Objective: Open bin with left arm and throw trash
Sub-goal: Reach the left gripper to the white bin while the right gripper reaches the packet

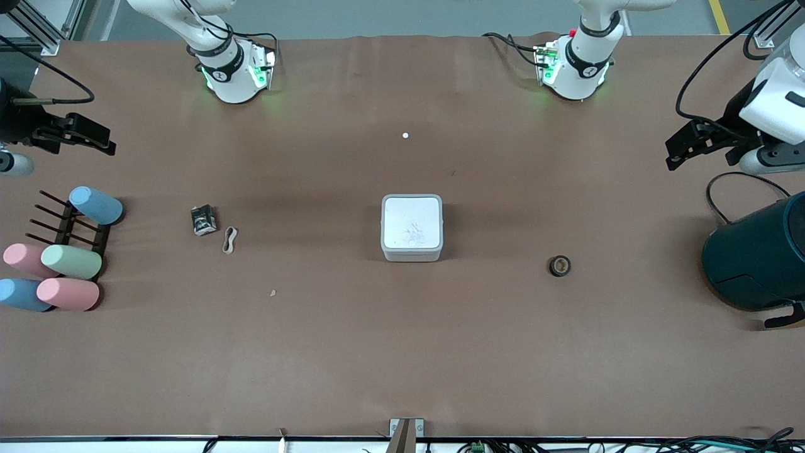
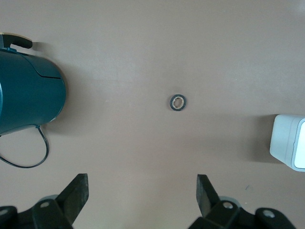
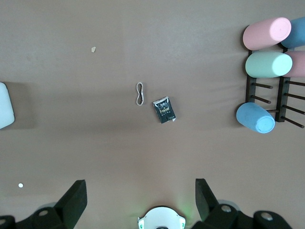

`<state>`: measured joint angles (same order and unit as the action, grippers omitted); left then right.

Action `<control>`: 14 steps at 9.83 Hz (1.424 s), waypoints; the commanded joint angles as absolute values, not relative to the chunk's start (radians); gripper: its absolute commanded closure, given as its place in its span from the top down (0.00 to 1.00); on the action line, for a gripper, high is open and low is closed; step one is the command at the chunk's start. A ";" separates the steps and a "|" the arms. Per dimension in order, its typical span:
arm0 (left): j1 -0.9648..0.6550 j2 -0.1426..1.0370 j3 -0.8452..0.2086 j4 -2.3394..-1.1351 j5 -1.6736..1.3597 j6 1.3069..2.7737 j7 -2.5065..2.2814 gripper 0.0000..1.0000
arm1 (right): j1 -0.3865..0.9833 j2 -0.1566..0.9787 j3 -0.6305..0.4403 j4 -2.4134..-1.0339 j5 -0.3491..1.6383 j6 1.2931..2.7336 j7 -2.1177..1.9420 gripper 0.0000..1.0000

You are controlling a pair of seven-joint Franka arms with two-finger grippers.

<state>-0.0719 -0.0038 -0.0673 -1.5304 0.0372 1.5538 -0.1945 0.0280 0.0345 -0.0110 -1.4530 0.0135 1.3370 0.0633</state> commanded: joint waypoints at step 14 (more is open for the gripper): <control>-0.606 0.607 -0.094 -1.468 -0.147 2.172 -0.457 0.00 | -0.021 0.021 -0.015 -2.316 0.015 2.303 -0.222 1.00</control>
<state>-0.5806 0.5607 -0.1047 -1.5115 -0.1484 2.1445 -0.4327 -0.0037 0.0575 -0.0208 -2.2395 0.0149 2.2239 -0.1690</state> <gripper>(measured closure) 0.991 0.000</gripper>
